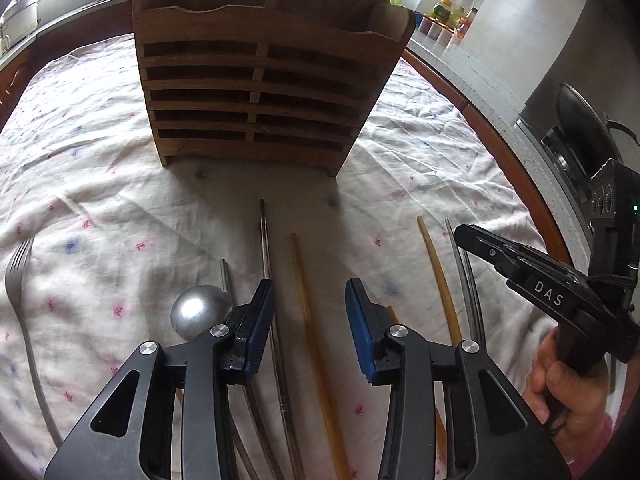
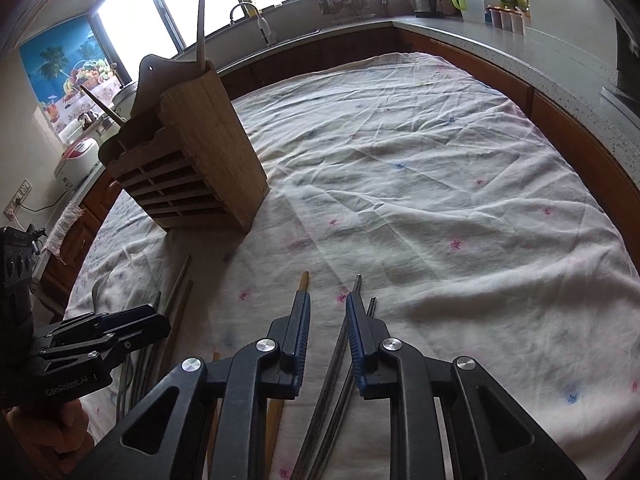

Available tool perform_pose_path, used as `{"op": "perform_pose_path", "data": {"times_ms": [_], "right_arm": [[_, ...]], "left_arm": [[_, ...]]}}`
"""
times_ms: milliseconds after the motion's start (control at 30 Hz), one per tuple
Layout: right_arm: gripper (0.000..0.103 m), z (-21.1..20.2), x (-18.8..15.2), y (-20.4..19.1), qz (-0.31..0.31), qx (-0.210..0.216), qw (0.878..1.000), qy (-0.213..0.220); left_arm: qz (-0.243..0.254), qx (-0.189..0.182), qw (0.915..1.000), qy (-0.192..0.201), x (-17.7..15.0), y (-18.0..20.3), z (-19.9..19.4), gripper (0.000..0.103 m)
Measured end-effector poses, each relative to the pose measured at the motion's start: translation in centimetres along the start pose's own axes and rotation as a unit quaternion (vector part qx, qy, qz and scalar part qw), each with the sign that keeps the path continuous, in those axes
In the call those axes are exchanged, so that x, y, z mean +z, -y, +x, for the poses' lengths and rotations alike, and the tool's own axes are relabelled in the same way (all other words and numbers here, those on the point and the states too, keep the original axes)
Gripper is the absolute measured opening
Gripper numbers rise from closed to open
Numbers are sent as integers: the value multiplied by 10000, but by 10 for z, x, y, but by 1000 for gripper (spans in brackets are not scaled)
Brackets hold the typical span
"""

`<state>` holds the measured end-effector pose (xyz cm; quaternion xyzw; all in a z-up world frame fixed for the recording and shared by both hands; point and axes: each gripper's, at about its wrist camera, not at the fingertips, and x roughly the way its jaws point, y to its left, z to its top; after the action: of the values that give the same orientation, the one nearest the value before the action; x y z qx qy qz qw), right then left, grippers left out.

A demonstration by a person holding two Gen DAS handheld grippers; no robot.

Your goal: Organize utensils

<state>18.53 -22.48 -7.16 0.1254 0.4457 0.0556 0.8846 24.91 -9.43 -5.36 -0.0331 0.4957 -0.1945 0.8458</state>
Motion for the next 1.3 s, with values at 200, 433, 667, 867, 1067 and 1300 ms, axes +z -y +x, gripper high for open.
{"op": "perform_pose_path", "data": {"times_ms": [200,433,667,867,1067,1300], "right_arm": [[14,20,5,5,-31,-124,9997,-229],[10,21,5,5,-77,-147,9996,-223],[7,22,4,1,-264,-313,9991,-136],[7,22,3,-1,-279,-403,9988,-92],[5,16,3,0,-133,-236,9996,-51],[5,-21,7,-6,-108,-71,9994,325]], "left_arm": [[76,-11,10000,-51,9,3,10,30],[363,161,9991,-140,16,13,22,28],[755,581,9954,-9,14,26,26,19],[535,425,9977,-1,16,16,26,5],[484,265,9984,139,13,20,12,4],[427,0,9973,598,13,23,-36,4]]}}
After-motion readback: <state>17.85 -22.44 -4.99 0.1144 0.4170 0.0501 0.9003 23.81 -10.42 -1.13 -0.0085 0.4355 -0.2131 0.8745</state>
